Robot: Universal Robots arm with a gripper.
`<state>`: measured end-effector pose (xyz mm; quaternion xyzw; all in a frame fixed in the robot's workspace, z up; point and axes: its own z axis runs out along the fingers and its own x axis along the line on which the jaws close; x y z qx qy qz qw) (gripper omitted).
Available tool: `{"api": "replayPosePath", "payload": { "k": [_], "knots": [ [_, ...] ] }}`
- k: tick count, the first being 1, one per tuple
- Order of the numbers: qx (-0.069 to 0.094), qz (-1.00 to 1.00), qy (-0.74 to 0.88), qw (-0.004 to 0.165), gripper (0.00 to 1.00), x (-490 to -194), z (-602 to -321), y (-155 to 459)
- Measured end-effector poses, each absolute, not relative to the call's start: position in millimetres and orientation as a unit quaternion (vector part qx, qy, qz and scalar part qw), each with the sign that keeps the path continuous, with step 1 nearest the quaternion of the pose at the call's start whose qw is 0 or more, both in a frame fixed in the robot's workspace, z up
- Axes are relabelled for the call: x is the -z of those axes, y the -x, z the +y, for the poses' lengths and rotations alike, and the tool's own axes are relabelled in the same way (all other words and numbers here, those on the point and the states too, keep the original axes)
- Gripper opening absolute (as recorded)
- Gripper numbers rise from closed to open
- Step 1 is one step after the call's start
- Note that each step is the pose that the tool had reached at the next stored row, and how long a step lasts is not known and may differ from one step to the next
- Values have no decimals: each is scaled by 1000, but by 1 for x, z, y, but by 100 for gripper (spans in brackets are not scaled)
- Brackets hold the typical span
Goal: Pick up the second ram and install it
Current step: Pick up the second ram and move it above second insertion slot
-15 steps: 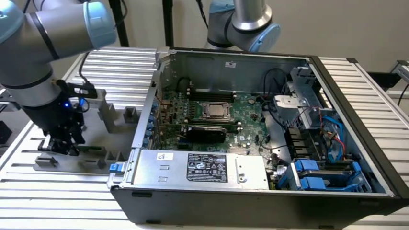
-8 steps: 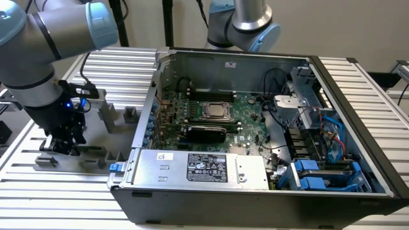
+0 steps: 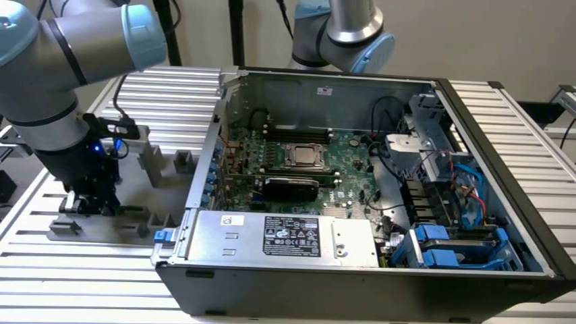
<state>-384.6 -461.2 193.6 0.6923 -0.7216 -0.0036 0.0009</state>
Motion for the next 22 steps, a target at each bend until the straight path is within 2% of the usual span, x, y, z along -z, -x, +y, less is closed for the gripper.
{"api": "replayPosePath", "payload": {
  "k": [1, 5, 6, 11, 22],
  "knots": [
    [4, -722, -692, 1, 27, -193, -461, 385],
    [4, -722, -692, 1, 25, -193, -461, 385],
    [4, -722, -692, 1, 18, -193, -461, 385],
    [4, -722, -692, 2, 14, -193, -460, 385],
    [4, -715, -699, 2, 14, -193, -460, 385]
  ]
}}
